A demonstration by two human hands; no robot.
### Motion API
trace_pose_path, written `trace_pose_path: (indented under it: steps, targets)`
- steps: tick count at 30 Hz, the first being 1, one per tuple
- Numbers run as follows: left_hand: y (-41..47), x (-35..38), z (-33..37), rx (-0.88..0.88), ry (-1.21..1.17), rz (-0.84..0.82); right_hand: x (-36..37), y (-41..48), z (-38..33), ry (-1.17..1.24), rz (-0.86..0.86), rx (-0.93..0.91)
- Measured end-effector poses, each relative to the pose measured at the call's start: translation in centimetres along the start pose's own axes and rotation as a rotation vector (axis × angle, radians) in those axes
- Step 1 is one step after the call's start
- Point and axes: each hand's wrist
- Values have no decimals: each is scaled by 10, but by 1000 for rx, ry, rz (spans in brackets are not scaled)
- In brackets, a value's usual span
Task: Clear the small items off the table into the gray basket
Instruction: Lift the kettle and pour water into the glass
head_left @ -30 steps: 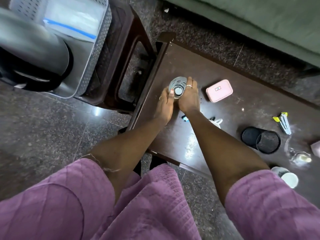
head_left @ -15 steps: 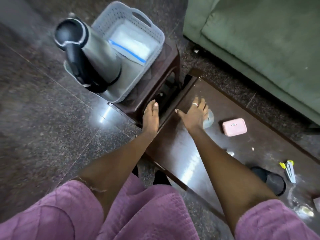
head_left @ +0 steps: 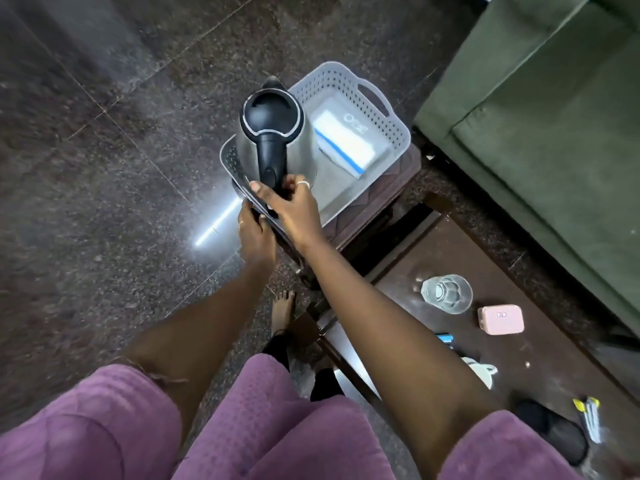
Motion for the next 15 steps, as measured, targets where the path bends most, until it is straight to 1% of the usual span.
trace_pose_path:
  steps: [2,4,9,11,15]
  targets:
    - [12,-1,3,17,70,-39,6,10,-5,124,22,51]
    - [21,-2,3,-19,152,-81,10,21,-9,188,29,84]
    - [28,-5,-8,-30,394,-183,21,30,-13,41,110,47]
    - [30,-6,-11,-56,442,-198,19,30,-14,8,134,30]
    - [30,-8,-9,-50,487,-214,-3,23,-30,-26,173,1]
Point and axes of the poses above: each hand's wrist, its own y-axis towards the middle knuckle, its own x-axis out of the palm, z = x × y, and after that the axes turned 4 degrees about -z, right-handed
